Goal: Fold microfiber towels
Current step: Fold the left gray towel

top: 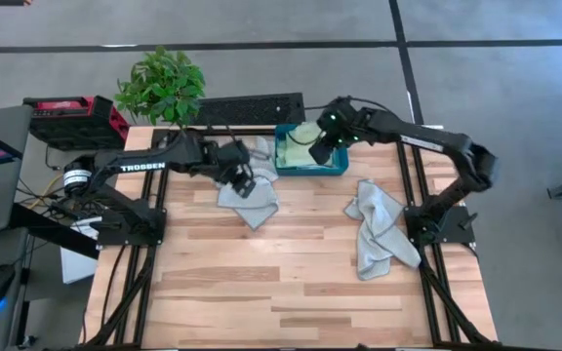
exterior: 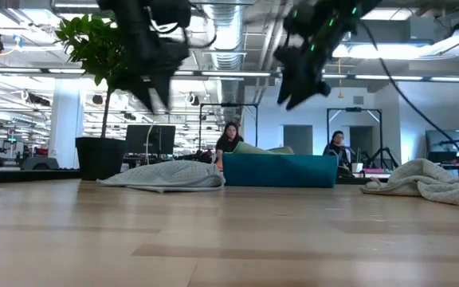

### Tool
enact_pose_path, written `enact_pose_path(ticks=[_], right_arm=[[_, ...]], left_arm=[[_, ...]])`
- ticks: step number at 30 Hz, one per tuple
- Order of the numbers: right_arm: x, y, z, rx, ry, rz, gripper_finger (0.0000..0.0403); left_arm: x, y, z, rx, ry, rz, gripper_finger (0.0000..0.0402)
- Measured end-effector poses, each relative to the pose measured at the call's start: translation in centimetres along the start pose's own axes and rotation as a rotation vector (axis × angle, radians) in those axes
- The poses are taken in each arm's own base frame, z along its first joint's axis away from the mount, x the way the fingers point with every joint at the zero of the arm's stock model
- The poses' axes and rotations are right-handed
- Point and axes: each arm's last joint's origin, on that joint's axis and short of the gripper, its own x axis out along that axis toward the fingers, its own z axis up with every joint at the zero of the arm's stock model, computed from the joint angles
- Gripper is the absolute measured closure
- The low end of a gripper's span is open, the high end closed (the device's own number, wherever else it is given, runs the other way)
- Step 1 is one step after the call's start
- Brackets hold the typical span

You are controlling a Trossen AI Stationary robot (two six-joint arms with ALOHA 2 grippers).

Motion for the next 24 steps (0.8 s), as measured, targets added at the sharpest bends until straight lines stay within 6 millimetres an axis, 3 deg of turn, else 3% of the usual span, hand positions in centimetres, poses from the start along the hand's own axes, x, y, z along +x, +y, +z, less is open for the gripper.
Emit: enact_pose_path(ticks=[4, 8, 15, 24], right_arm=[[-2.4, 2.8, -0.9, -0.07, -0.005, 0.058, 0.0195], [-4.0, 5.3, -1.7, -0.104, -0.02, 0.119, 0.0196], [-6.3, 8.4, -2.8, -0.15, -0.061, 0.21, 0.0197], [-7.5, 10.2, -3.7, -0.187, -0.071, 0.265, 0.0199]], left_arm=[[0.1, 0.1, -2.7, -0.145, 0.16, 0.117, 0.0214], [2.0, 0.3, -5.1, -0.203, 0.253, 0.128, 0.0214], [6.1, 1.6, -7.4, -0.305, 0.153, 0.138, 0.0214], [8.7, 3.3, -8.5, -0.349, 0.04, 0.133, 0.0214]])
